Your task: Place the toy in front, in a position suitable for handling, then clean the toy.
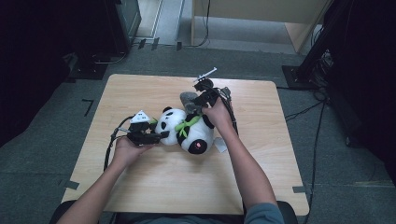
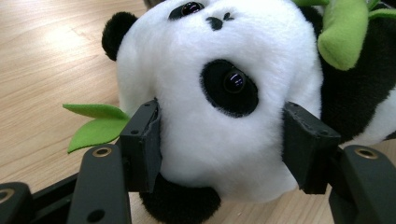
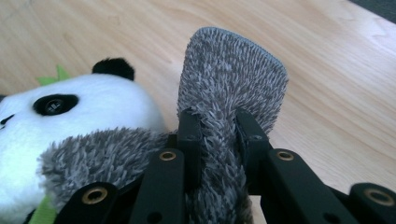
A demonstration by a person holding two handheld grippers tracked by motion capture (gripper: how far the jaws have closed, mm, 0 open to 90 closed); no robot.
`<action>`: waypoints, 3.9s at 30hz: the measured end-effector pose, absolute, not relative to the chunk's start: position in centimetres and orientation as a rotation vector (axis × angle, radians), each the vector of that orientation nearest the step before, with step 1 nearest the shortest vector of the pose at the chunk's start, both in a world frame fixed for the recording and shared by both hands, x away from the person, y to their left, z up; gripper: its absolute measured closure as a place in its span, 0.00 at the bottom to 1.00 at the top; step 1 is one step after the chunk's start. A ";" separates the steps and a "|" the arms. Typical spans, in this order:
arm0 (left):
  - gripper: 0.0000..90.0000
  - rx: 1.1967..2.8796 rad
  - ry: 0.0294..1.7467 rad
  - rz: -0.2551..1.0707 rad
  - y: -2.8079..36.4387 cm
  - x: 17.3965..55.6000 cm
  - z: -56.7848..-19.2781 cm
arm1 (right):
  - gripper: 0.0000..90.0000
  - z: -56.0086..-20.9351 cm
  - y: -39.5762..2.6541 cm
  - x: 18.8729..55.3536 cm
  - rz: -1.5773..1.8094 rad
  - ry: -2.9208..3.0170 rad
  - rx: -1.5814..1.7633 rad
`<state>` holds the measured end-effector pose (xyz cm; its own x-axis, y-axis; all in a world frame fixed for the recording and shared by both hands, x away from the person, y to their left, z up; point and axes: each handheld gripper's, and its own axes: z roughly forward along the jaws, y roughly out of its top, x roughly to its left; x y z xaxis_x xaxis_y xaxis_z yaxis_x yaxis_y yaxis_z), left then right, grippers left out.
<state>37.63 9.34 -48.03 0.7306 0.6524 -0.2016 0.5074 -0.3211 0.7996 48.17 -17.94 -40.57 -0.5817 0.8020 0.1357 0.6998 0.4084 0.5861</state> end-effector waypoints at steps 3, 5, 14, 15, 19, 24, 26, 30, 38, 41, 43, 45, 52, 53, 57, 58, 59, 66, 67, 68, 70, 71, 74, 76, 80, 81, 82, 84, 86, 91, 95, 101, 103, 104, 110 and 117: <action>0.41 1.987 0.881 0.194 9.4 37.6 -48.1 | 0.85 -39.7 -19.1 48.1 1.013 2.425 1.344; 0.41 1.988 0.878 0.193 9.4 37.6 -48.1 | 0.84 -38.8 -19.6 47.7 1.081 2.390 1.321; 0.41 1.981 0.884 0.193 9.4 37.7 -48.1 | 0.83 -34.8 -17.2 45.1 1.210 2.436 1.084; 0.41 1.981 0.884 0.193 9.4 37.7 -48.1 | 0.83 -35.0 -16.4 44.8 1.198 2.460 1.053; 0.41 1.987 0.881 0.191 9.4 37.7 -48.1 | 0.82 -36.7 -13.5 44.1 1.179 2.543 0.971; 0.41 1.990 0.881 0.192 9.4 37.7 -48.1 | 0.78 -38.6 -11.4 44.0 1.175 2.610 0.950; 0.41 1.990 0.881 0.193 9.4 37.7 -48.1 | 0.70 -38.9 -10.9 44.0 1.176 2.632 0.964; 0.41 1.990 0.882 0.191 9.4 37.7 -48.1 | 0.59 -39.4 -10.2 43.9 1.155 2.658 0.954; 0.40 1.989 0.887 0.192 9.4 37.7 -48.1 | 0.40 -40.5 -8.7 42.8 1.019 2.667 0.850; 0.40 1.988 0.888 0.193 9.4 37.7 -48.1 | 0.47 -40.7 -8.8 42.7 1.001 2.656 0.828; 0.40 1.986 0.889 0.194 9.4 37.8 -48.1 | 0.59 -40.9 -8.9 42.5 0.948 2.627 0.768; 0.40 1.983 0.893 0.193 9.3 37.8 -48.1 | 0.63 -40.9 -9.1 42.6 0.949 2.623 0.767; 0.41 1.990 0.898 0.197 9.2 37.7 -48.0 | 0.77 -40.5 -10.8 43.6 0.931 2.585 0.882; 0.41 1.992 0.898 0.195 9.2 37.7 -48.0 | 0.77 -40.5 -11.2 43.8 0.915 2.577 0.895; 0.41 1.987 0.900 0.196 9.2 37.7 -48.0 | 0.77 -40.8 -12.6 44.7 0.871 2.572 0.974; 0.41 1.987 0.901 0.196 9.2 37.7 -48.0 | 0.77 -40.9 -13.1 44.9 0.850 2.571 0.999; 0.41 1.985 0.903 0.195 9.1 37.7 -47.9 | 0.77 -41.2 -14.1 45.4 0.827 2.567 1.041; 0.41 1.982 0.904 0.190 9.1 37.8 -48.0 | 0.77 -40.9 -16.0 46.2 0.839 2.527 1.113; 0.41 1.983 0.903 0.191 9.1 37.7 -48.0 | 0.78 -40.8 -16.3 46.3 0.829 2.515 1.126; 0.41 1.985 0.902 0.191 9.2 37.7 -48.0 | 0.78 -40.7 -16.6 46.4 0.823 2.507 1.135; 0.41 1.978 0.890 0.196 9.2 37.7 -48.1 | 0.78 -40.6 -17.6 46.6 0.823 2.487 1.179; 0.41 1.978 0.890 0.196 9.2 37.7 -48.1 | 0.78 -40.6 -17.6 46.6 0.823 2.487 1.179; 0.41 1.973 0.885 0.194 9.3 37.8 -48.2 | 0.78 -40.0 -18.3 46.5 0.863 2.461 1.195; 0.41 1.973 0.882 0.196 9.4 37.8 -48.2 | 0.78 -39.1 -18.3 46.0 0.935 2.433 1.173; 0.40 1.948 0.882 0.190 9.5 37.8 -48.4 | 0.78 -36.3 -16.9 44.0 1.110 2.410 1.071; 0.39 1.948 0.882 0.190 9.5 37.8 -48.4 | 0.78 -36.0 -16.4 43.5 1.136 2.421 1.040; 0.39 1.941 0.887 0.184 9.5 37.8 -48.4 | 0.78 -35.8 -15.8 43.0 1.156 2.435 1.008; 0.38 1.938 0.889 0.180 9.5 37.8 -48.4 | 0.78 -35.8 -14.7 42.2 1.188 2.464 0.950; 0.35 1.931 0.892 0.177 9.5 37.9 -48.4 | 0.77 -36.2 -13.8 41.4 1.229 2.505 0.911; 0.29 1.927 0.902 0.180 9.5 37.9 -48.4 | 0.77 -37.4 -12.0 40.3 1.298 2.590 0.847; 0.29 1.926 0.905 0.182 9.4 37.9 -48.4 | 0.77 -38.8 -11.3 40.1 1.259 2.666 0.857; 0.29 1.928 0.908 0.187 9.4 37.9 -48.4 | 0.77 -40.0 -11.9 40.8 1.245 2.682 0.921; 0.29 1.927 0.908 0.193 9.3 37.9 -48.4 | 0.77 -39.9 -12.2 40.8 1.238 2.664 0.927; 0.30 1.928 0.908 0.195 9.3 37.9 -48.4 | 0.77 -39.8 -12.8 41.1 1.225 2.645 0.946; 0.30 1.928 0.905 0.195 9.3 37.9 -48.4 | 0.77 -40.0 -14.5 42.0 1.229 2.604 1.027; 0.30 1.927 0.902 0.193 9.3 37.9 -48.5 | 0.77 -40.2 -16.1 42.7 1.185 2.564 1.089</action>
<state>37.93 9.35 -48.47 0.7138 0.6610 -0.2316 0.5087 -0.2620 0.8201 42.66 -16.06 -40.17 -0.7357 0.6519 0.1838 0.5625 0.4369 0.7019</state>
